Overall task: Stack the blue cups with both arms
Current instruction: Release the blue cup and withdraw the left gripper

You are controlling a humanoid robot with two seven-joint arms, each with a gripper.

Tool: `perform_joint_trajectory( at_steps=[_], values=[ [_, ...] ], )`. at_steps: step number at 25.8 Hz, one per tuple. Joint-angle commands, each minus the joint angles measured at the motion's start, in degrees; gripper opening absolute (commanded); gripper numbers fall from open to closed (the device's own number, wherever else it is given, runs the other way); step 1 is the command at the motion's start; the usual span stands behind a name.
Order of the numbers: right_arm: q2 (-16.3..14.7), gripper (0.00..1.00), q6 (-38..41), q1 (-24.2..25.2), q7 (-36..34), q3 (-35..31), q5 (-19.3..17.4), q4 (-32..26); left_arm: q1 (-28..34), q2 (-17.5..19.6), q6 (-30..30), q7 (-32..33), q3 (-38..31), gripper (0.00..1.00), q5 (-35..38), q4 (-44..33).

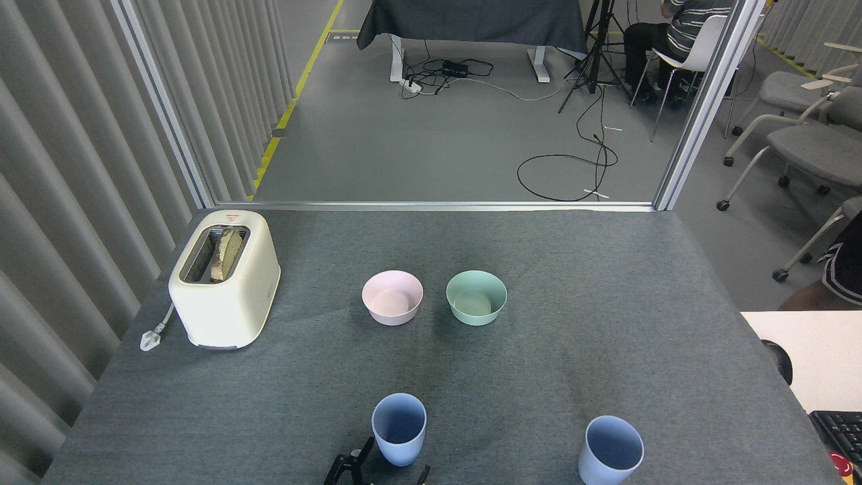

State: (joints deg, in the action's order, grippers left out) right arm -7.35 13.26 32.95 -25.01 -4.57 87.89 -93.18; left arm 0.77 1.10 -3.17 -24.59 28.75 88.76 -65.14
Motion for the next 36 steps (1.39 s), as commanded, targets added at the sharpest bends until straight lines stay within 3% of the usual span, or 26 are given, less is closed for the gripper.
perform_joint_trajectory(
  at_steps=[1, 8, 15, 20, 36],
  values=[
    [0.06, 1.00, 0.01, 0.00, -0.04, 0.00, 0.09, 0.01, 3.45, 0.22, -0.09, 0.07, -0.27, 1.00, -0.08, -2.98],
    [-0.03, 1.00, 0.01, 0.09, 0.04, -0.17, 0.09, 0.01, 14.34, 1.63, -0.09, 0.15, -5.54, 1.00, -0.16, -14.22],
    [-0.29, 1.00, -1.83, -1.05, 4.53, -0.70, 1.05, 0.63, 26.39, 5.05, 0.00, 0.15, -16.71, 1.00, -1.92, -24.33],
    [-0.47, 1.00, -5.26, -6.15, 6.72, -0.18, 1.14, 3.70, 27.53, 5.41, 0.00, 0.07, -20.31, 1.00, -8.34, -24.51],
    [-0.47, 1.00, -4.82, -15.03, 7.08, 2.37, 1.05, 10.82, 27.71, 5.58, -0.09, -1.34, -20.49, 1.00, -8.34, -24.25]
  ],
)
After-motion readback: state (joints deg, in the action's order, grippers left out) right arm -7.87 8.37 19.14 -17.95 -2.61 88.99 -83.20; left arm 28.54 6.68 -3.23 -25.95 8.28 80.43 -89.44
